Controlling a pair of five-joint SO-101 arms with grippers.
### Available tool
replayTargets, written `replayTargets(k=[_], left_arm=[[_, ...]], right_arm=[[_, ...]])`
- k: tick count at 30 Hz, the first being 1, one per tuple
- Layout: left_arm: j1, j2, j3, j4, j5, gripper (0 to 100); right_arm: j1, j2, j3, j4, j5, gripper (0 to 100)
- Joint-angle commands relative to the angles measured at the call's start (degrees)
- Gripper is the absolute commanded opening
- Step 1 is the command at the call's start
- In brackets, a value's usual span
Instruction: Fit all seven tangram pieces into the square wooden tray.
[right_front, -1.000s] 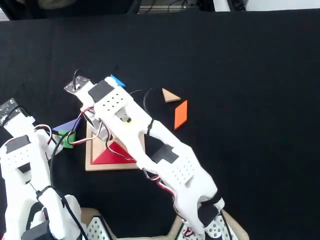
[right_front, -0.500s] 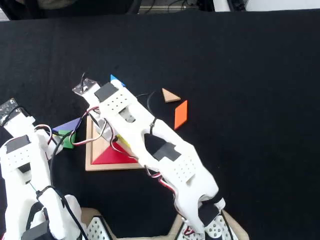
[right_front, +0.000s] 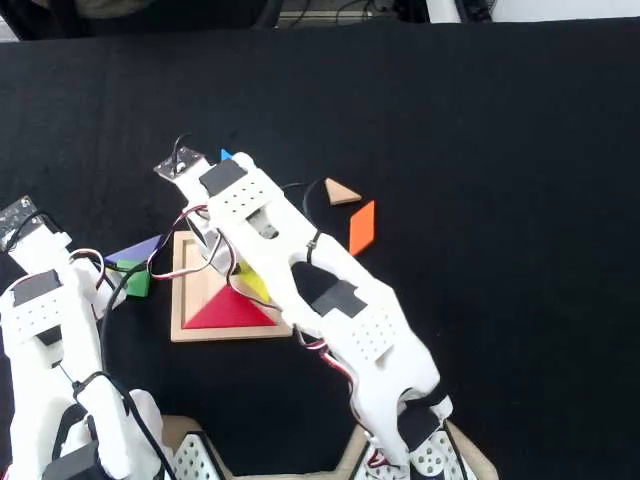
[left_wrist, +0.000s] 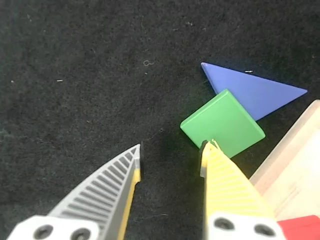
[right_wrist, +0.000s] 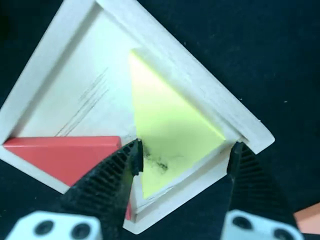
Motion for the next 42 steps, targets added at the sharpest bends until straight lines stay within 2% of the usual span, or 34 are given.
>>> replayTargets(k=[1,10,27,39,42], left_arm=[[0.66,0.00,-2.59,-0.88,0.35,20],[0.66,0.00,-2.68,-0.88,0.35,20],[0.66,0.00,-2.68,-0.88,0.35,20],[0.66,0.00,-2.68,-0.88,0.35,20],[0.66,0.00,-2.59,-0.88,0.35,20]], right_arm=[[0.88,0.13,0.13,-0.62,-0.09,27.3],[-2.64,6.11,-3.47,-0.26,-0.53,27.3],[-1.58,7.52,-6.55,-0.35,-0.09,27.0],[-1.58,9.71,-7.08,-1.41,0.00,2.5],[-1.58,9.71,-7.08,-1.41,-0.09,2.1]])
